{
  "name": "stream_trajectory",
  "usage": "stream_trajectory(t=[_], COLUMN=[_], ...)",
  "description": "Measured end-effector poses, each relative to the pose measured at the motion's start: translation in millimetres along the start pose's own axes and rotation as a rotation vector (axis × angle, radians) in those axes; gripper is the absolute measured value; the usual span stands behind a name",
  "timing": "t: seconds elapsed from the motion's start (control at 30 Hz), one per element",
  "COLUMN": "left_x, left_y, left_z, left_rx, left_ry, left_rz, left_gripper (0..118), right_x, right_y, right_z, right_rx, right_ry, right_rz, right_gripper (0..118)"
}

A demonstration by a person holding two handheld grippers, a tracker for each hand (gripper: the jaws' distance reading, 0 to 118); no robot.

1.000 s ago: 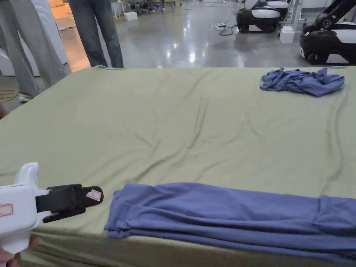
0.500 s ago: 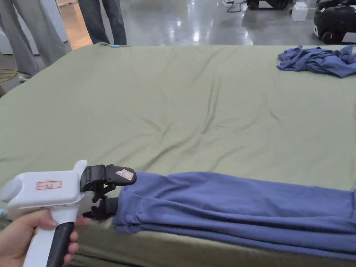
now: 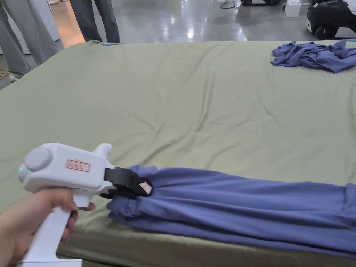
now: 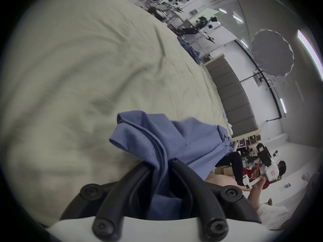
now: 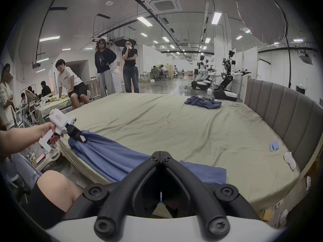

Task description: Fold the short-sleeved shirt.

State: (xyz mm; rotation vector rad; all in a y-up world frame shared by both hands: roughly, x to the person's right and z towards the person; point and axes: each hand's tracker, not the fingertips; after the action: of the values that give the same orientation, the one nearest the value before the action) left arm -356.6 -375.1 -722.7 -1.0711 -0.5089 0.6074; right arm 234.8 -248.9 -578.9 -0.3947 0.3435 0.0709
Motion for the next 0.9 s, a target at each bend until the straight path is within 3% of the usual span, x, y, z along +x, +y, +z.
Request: stream_trajectory(t=[0.07,0.13,0.27,0.4,0.5,0.53,0.57,0.67,0.77,0.8,0.9], left_x=[-10.7,-19.3,-24.9,33.4,92.3,108.3,124.1,160.1,167.8,167.3,165.7], left_y=[5.0,16.3,22.3,26.6,28.1,27.3,29.8,25.0,21.7,20.7,17.2], left_z=[22.2,39.3,61.2,71.3,53.9,42.6,28.4,-22.9,-78.2,-92.5,-132.9], left_rx=[0.008,0.021,-0.04,-0.001,-0.013,-0.037,-0.011,-0.096,-0.158,-0.163,-0.198], left_ry=[0.039,0.214,0.332,0.339,0.243,0.207,0.297,0.283,0.226,0.239,0.214], left_rz=[0.001,-0.007,0.076,0.025,-0.018,-0.05,-0.171,-0.283,-0.234,-0.221,-0.131], left_gripper=[6,6,6,6,6,6,6,6,7,9,49], right_x=[-1.2,-2.5,-1.7,-5.1,-10.5,-11.9,-13.3,-14.5,-9.9,-7.6,0.6], right_y=[-0.5,-0.4,-3.2,-7.5,-12.5,-13.6,-15.0,-17.7,-19.8,-20.4,-25.6], right_z=[3.2,4.7,2.8,1.0,-3.3,-5.2,-6.2,-3.5,4.9,7.5,18.1], right_rx=[0.001,0.003,0.0,-0.007,-0.013,-0.014,-0.014,-0.011,-0.005,-0.005,0.0], right_ry=[-0.007,-0.011,-0.013,0.0,0.026,0.032,0.038,0.049,0.052,0.052,0.032], right_rz=[0.026,0.046,0.042,0.044,0.038,0.033,0.029,0.027,0.021,0.018,0.003], right_gripper=[2,2,2,2,2,2,2,2,2,2,2])
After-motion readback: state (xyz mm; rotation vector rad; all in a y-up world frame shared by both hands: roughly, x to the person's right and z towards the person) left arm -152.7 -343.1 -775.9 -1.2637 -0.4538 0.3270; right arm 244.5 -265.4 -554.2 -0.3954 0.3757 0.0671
